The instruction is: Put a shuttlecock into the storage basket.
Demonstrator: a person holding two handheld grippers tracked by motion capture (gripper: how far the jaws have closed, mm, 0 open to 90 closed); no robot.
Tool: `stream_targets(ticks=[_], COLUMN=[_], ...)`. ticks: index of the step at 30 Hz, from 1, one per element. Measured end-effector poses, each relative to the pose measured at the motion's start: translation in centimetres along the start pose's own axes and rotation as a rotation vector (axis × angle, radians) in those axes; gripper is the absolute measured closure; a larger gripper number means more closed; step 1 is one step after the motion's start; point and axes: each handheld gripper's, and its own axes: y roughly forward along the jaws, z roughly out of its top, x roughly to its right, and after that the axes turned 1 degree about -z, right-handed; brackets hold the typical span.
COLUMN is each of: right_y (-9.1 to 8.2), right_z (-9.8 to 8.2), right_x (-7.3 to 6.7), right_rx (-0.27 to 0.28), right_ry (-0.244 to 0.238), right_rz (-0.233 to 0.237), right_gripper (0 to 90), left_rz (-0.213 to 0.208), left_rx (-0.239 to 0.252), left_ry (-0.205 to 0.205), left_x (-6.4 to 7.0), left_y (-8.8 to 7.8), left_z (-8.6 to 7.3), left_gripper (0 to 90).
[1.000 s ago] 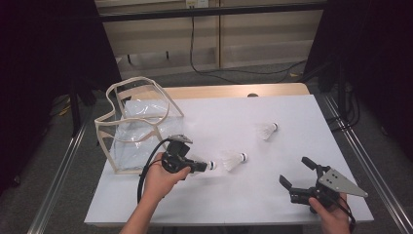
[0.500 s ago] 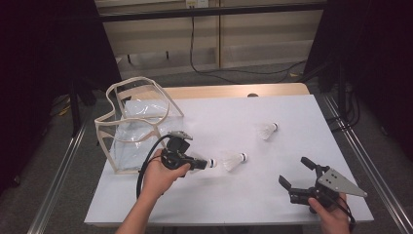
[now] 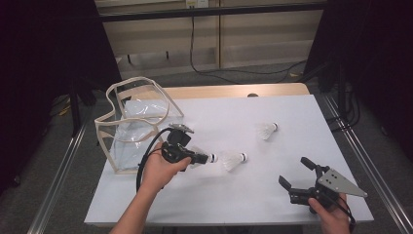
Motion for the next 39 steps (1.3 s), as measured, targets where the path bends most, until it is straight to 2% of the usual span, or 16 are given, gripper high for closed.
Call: stream_targets(ticks=[14,17,31,34,37,39], right_y=[0.0,0.0,-0.1,-0.1,-0.1,-0.1], right_z=[0.0,0.0,0.0,0.0,0.0,0.0], right_x=[0.0,0.0,0.0,0.0,0.0,0.0], right_rx=[0.001,0.002,0.001,0.003,0.004,0.004], right_ry=[-0.001,-0.002,0.002,0.003,0.002,0.002], right_rz=[0.004,0.004,0.004,0.004,0.004,0.004], right_gripper=[1.5,1.5,1.6,1.6,1.6,1.6], left_rz=[-0.002,-0.002,-0.010,-0.010,-0.009,-0.020], left_rx=[-0.009,-0.005,-0.014,-0.004,-0.013,-0.008], left_ry=[0.011,0.000,0.017,0.003,0.009,0.002], left_x=[0.0,0.0,0.2,0.2,0.2,0.2], left_y=[-0.5,-0.6,-1.2,-1.4,-1.5,-1.5], left_z=[1.3,1.5,2.6,2.8,3.1,3.2], left_gripper=[89.7,89.7,89.7,89.7,89.7,89.7])
